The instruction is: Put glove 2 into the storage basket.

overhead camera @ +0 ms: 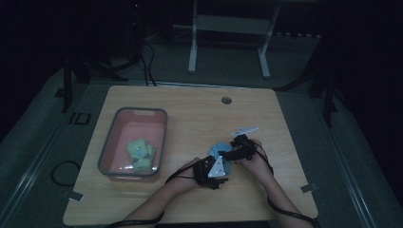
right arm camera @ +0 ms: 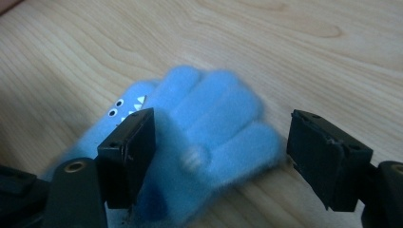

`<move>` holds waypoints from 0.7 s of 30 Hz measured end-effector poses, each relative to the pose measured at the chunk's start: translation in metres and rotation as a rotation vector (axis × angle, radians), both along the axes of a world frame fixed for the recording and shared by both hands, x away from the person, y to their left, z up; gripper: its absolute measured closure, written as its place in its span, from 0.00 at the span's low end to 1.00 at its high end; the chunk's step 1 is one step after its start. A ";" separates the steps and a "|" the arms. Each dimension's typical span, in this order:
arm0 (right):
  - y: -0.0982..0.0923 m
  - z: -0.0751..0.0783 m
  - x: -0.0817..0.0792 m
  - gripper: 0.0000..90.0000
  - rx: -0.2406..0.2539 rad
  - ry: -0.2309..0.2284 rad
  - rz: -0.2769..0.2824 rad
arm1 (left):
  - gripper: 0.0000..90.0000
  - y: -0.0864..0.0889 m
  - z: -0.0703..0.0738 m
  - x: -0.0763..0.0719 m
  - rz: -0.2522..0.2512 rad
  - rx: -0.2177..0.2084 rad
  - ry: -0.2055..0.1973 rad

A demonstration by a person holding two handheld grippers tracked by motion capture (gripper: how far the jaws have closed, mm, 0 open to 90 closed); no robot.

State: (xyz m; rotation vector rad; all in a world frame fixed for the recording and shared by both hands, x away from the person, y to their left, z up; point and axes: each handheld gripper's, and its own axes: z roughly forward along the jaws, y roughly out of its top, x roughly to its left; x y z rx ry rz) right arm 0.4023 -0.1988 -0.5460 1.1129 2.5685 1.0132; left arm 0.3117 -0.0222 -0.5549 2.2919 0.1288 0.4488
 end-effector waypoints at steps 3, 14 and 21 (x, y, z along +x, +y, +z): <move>0.001 -0.001 -0.001 0.27 -0.005 -0.005 0.000 | 0.51 -0.001 -0.002 -0.001 -0.013 0.043 -0.032; 0.004 -0.003 -0.005 0.36 -0.007 0.004 0.014 | 0.74 -0.006 -0.003 -0.002 0.015 0.109 -0.094; 0.004 -0.001 -0.004 0.64 0.036 0.060 0.061 | 0.82 -0.003 0.001 0.006 0.028 0.083 -0.006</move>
